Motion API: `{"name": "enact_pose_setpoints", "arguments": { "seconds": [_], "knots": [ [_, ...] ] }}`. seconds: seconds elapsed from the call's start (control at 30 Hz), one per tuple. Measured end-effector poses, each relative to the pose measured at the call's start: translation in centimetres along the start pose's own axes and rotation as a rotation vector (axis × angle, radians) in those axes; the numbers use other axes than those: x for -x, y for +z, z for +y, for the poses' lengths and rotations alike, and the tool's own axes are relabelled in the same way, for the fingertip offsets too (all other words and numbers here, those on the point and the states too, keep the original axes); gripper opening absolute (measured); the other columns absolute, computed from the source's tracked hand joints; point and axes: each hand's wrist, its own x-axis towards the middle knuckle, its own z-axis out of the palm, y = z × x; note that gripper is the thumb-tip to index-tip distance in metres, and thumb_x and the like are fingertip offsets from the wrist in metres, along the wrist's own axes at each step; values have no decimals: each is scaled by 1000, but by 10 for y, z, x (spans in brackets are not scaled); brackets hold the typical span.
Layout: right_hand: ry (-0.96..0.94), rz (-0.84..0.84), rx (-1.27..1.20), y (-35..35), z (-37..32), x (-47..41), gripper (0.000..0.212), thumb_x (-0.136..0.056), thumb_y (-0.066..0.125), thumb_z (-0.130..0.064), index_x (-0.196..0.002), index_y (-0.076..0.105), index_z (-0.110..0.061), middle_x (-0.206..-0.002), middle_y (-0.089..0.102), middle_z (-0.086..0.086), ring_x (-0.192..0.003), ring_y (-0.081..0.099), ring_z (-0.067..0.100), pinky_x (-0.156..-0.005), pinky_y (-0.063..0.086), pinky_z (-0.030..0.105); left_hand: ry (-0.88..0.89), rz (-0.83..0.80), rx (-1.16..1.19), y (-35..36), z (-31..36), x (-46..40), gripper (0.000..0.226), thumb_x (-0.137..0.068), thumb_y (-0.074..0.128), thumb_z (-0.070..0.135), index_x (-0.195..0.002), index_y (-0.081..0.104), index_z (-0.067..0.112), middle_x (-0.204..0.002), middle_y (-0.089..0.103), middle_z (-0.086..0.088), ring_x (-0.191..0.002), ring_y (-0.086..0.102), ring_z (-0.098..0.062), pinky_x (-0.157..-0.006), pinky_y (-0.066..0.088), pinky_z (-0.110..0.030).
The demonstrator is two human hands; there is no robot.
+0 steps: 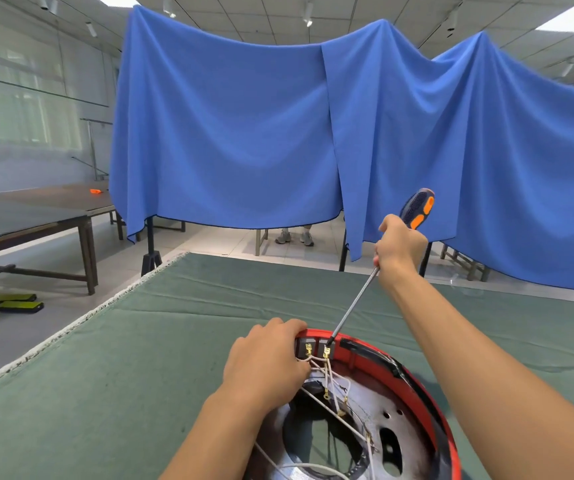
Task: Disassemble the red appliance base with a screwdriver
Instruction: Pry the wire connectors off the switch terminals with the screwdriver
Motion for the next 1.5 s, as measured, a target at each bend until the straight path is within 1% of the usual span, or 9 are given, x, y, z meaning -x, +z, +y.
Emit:
{"name": "enact_pose_setpoints", "arguments": {
  "seconds": [0.17,0.4,0.5,0.67,0.9,1.0,1.13,1.37,1.5],
  "knots": [
    [-104,56,-140,-17,-11,20,24,-71,53,-13,-58,33,-14,-49,33,6,-39,29,21,-34,27,16,-13,-11,-10,1,0,0,47,-82,55,38,-128,43,39,-122,52,9,-117,47,-18,-88,36,-33],
    [-149,83,-125,-22,-13,29,25,-74,53,-11,-56,35,-11,-47,36,7,-37,32,22,-33,28,16,-1,-13,-32,2,1,1,50,-84,55,41,-131,41,38,-125,51,8,-119,46,-19,-92,38,-34],
    [-118,107,-89,-19,-11,23,21,-75,53,-12,-60,38,-10,-53,38,9,-49,36,24,-44,31,25,2,-5,-30,3,1,0,49,-84,55,40,-131,41,39,-124,51,9,-120,46,-18,-92,37,-34],
    [-17,105,-43,-13,-2,8,24,-76,53,-12,-57,39,-12,-49,40,2,-41,36,21,-28,24,11,8,19,-8,4,-1,-1,47,-81,57,37,-126,44,39,-121,53,11,-117,47,-17,-89,38,-33],
    [129,61,-5,-4,13,-9,15,-72,52,-12,-61,42,-13,-58,44,4,-46,35,19,-33,27,16,-2,42,4,5,-4,-2,52,-78,59,37,-127,43,41,-124,54,14,-116,49,-15,-86,38,-32],
    [196,67,-19,-7,23,-14,16,-72,51,-9,-61,41,-13,-55,41,2,-42,31,17,-32,24,15,-15,21,17,5,-1,-2,54,-78,60,41,-129,41,41,-124,53,14,-116,49,-14,-85,37,-31],
    [230,9,-16,-6,39,-4,15,-71,50,-8,-62,40,-13,-51,37,1,-35,26,14,-32,22,16,-26,-4,34,2,0,-1,53,-78,56,36,-129,42,40,-124,52,13,-117,48,-14,-84,36,-31],
    [77,-11,-192,-28,5,7,18,-72,50,-10,-64,35,-15,-35,27,-5,-29,22,12,-34,21,16,-81,-40,54,-3,5,-1,56,-78,52,30,-133,42,38,-132,52,12,-121,48,-15,-90,38,-32],
    [-83,-14,-260,-39,-12,32,23,-75,53,-13,-61,35,-13,-34,30,-2,-29,27,16,-34,25,16,-131,-50,20,-7,10,2,56,-81,51,28,-136,39,28,-133,51,6,-120,48,-19,-90,39,-33]
  ]
}}
